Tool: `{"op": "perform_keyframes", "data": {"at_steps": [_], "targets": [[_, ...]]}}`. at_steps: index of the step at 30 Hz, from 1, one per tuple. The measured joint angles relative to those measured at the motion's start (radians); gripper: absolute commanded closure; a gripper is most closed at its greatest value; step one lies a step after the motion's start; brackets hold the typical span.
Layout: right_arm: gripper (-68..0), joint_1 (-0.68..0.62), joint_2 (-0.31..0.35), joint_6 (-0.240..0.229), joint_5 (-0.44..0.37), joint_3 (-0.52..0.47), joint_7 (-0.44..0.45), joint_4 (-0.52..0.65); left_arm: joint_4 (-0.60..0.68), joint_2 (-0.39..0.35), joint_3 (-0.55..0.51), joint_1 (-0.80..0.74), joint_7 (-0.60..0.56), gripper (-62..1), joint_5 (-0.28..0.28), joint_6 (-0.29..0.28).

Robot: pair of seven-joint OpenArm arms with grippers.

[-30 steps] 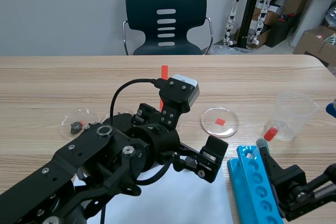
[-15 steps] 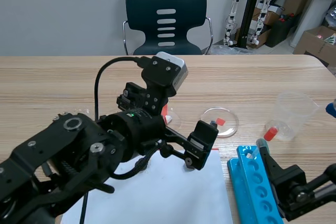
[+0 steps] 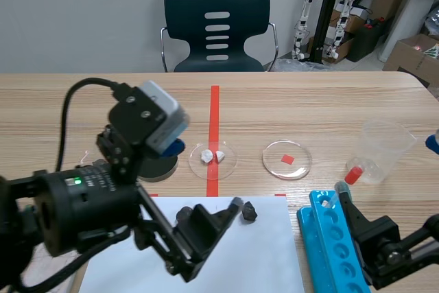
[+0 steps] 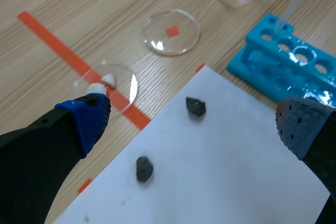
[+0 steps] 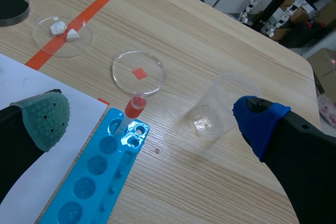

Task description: Return to the home posture

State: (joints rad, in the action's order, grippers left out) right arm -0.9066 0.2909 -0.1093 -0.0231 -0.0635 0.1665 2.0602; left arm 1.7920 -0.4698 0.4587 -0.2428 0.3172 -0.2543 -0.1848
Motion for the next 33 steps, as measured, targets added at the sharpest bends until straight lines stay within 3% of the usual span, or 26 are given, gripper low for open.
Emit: {"op": "perform_keyframes", "data": {"at_steps": [3, 8, 15, 22, 33], "targets": [[-67.9, 0.000, 0.000, 0.000, 0.000, 0.000, 0.000, 0.000, 0.062, -0.049, -0.125, -0.097, -0.021, -62.3, -0.017, -0.024], [-67.9, 0.000, 0.000, 0.000, 0.000, 0.000, -0.001, 0.000, 0.130, -0.090, -0.335, -0.295, -0.241, -62.3, -0.055, -0.184], [-67.9, 0.000, 0.000, 0.000, 0.000, 0.000, 0.000, 0.000, 0.143, -0.108, -0.544, -0.530, -0.441, -62.3, -0.117, -0.265], [-67.9, 0.000, 0.000, 0.000, 0.000, 0.000, 0.000, 0.000, 0.143, -0.134, -0.627, -0.675, -0.581, -62.3, -0.114, -0.272], [-67.9, 0.000, 0.000, 0.000, 0.000, 0.000, 0.000, 0.000, 0.143, -0.134, -0.680, -0.729, -0.652, -62.3, -0.068, -0.270]]}}
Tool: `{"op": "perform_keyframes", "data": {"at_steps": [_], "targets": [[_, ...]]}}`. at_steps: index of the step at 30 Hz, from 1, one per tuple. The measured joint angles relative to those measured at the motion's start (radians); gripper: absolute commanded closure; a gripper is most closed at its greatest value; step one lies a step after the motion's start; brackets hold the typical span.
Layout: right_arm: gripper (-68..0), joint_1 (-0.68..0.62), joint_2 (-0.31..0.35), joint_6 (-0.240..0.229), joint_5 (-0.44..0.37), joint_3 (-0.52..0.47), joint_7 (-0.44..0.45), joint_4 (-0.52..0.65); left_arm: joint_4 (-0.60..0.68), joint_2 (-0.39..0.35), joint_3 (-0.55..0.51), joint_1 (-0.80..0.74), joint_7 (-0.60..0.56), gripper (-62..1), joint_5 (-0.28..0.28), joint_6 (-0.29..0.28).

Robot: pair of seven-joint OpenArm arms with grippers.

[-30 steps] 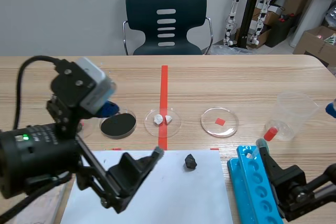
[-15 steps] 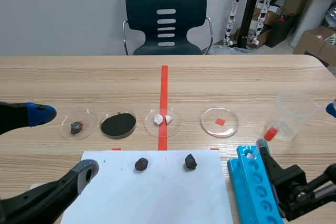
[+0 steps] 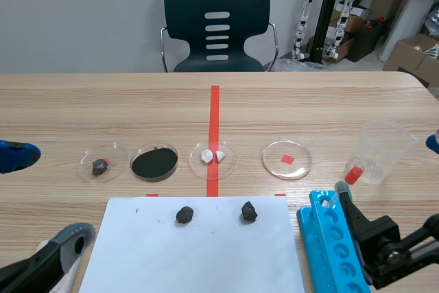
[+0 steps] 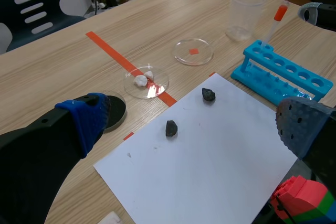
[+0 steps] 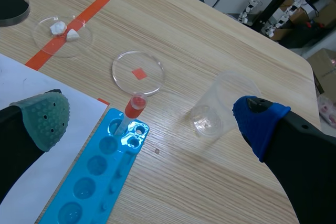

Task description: Return to the home posture

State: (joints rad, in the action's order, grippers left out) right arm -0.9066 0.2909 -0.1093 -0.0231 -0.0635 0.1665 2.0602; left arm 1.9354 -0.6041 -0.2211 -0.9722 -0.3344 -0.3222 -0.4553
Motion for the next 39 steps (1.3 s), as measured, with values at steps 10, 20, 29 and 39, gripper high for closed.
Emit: {"op": "perform_keyframes", "data": {"at_steps": [10, 20, 29, 39], "targets": [[-67.9, 0.000, 0.000, 0.000, 0.000, 0.000, 0.000, 0.000, 0.000, 0.000, 0.000, 0.003, 0.001, -62.3, 0.014, 0.001], [-67.9, 0.000, 0.000, 0.000, 0.000, 0.000, 0.000, 0.000, 0.000, 0.000, 0.000, 0.003, 0.003, -62.3, 0.014, 0.001], [-67.9, 0.000, 0.000, 0.000, 0.000, 0.000, 0.000, 0.000, 0.000, 0.000, 0.000, 0.003, 0.011, -62.3, 0.014, 0.001], [-67.9, 0.000, 0.000, 0.000, 0.000, 0.000, 0.000, 0.000, 0.000, 0.000, 0.000, 0.003, 0.011, -62.3, 0.014, 0.001]]}}
